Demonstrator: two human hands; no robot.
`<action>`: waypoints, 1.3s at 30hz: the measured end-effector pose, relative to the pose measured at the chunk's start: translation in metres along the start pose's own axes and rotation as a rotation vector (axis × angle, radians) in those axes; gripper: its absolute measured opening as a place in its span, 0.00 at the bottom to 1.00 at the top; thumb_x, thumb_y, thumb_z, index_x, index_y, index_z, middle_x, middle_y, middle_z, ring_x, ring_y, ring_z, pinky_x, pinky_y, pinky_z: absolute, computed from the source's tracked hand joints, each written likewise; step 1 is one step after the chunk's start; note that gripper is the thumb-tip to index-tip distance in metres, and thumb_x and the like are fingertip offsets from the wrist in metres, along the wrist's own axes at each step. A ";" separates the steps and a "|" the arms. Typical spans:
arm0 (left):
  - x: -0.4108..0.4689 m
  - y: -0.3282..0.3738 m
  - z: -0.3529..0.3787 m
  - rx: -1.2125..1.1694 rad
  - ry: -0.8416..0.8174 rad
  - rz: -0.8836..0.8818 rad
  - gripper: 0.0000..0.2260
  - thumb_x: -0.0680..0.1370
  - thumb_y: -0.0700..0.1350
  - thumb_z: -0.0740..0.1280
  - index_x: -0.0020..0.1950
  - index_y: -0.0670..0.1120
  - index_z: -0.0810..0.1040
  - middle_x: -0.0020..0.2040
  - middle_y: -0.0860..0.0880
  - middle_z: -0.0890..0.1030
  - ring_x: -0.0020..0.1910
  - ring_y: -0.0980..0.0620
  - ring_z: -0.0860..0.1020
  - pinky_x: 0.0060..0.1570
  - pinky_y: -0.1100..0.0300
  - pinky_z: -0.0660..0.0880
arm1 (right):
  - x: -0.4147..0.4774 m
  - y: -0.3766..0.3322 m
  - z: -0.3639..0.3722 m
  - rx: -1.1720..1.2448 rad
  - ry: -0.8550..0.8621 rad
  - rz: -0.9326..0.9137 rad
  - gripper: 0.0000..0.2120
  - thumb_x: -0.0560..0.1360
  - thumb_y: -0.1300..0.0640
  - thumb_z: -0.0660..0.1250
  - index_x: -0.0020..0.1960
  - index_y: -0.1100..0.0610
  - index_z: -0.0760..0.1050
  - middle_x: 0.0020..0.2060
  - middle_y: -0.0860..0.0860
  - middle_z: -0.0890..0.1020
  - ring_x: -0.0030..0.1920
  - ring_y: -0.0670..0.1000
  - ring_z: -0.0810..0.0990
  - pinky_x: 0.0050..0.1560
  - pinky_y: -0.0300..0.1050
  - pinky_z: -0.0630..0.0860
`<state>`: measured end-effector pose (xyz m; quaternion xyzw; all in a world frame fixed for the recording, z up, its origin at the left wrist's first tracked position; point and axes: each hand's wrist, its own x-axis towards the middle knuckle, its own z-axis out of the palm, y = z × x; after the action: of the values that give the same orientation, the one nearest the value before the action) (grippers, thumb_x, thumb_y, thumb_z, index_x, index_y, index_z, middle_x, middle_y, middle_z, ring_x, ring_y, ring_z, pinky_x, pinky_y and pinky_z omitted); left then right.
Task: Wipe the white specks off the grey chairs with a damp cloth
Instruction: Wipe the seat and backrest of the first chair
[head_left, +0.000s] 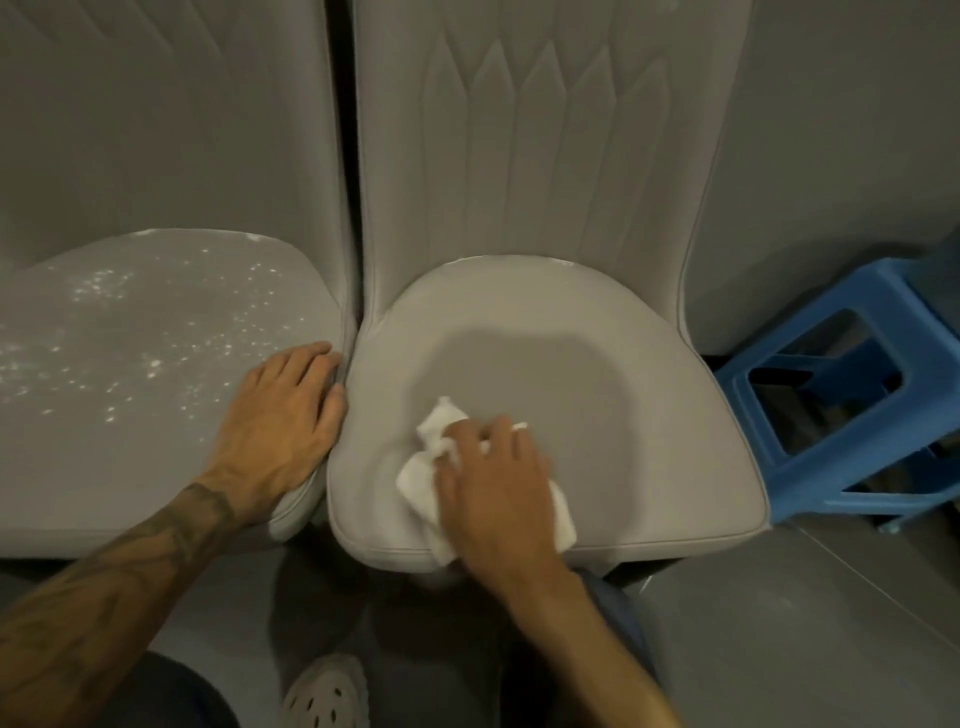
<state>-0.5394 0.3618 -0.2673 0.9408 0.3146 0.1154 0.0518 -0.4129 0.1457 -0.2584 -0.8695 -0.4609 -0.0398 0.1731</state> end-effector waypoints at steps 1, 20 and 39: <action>0.000 0.000 0.000 0.004 0.001 0.001 0.23 0.84 0.55 0.53 0.72 0.43 0.74 0.71 0.43 0.75 0.68 0.42 0.73 0.69 0.44 0.69 | 0.001 0.025 -0.007 -0.049 -0.005 0.036 0.16 0.79 0.44 0.52 0.60 0.50 0.70 0.52 0.54 0.74 0.51 0.58 0.72 0.52 0.56 0.70; -0.003 0.013 -0.010 -0.004 -0.053 -0.035 0.28 0.84 0.58 0.51 0.74 0.42 0.74 0.73 0.43 0.74 0.70 0.41 0.73 0.72 0.44 0.68 | 0.051 0.071 -0.003 -0.094 0.003 0.088 0.16 0.80 0.45 0.55 0.61 0.54 0.71 0.55 0.56 0.74 0.54 0.61 0.73 0.52 0.57 0.70; 0.041 0.022 -0.005 -0.030 -0.040 0.062 0.24 0.83 0.58 0.51 0.63 0.45 0.79 0.60 0.46 0.79 0.58 0.44 0.77 0.58 0.47 0.75 | 0.175 0.170 -0.002 -0.143 0.149 0.532 0.17 0.83 0.51 0.55 0.64 0.62 0.69 0.61 0.65 0.73 0.59 0.64 0.70 0.59 0.56 0.65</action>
<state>-0.4959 0.3696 -0.2515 0.9513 0.2824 0.1027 0.0688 -0.1742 0.1954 -0.2614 -0.9645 -0.1987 -0.0894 0.1490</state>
